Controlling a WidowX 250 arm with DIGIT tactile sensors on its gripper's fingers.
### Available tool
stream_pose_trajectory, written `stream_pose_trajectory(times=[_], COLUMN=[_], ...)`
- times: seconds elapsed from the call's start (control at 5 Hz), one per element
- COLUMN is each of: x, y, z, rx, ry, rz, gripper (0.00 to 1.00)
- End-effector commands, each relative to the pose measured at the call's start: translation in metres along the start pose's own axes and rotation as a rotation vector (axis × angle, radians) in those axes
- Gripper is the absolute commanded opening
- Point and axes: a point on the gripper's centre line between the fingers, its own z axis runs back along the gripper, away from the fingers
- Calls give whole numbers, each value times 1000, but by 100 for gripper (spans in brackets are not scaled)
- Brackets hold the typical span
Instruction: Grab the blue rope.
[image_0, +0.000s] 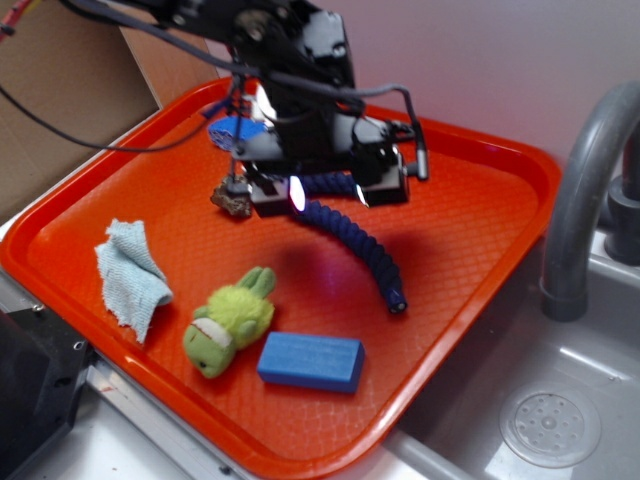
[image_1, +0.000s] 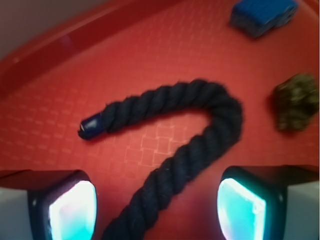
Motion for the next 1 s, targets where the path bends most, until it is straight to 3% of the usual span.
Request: stream_pose_trajectory(times=[0.0, 0.2, 0.4, 0.6, 0.8], x=[6, 1, -1, -1, 4], y=[0, 6, 14, 16, 11], z=[-32, -44, -41, -32, -19], rx=[-29, -41, 9, 25, 30], ry=[77, 113, 95, 41, 119], rz=[-17, -27, -27, -101, -260], gripper=[100, 66, 0, 0, 0])
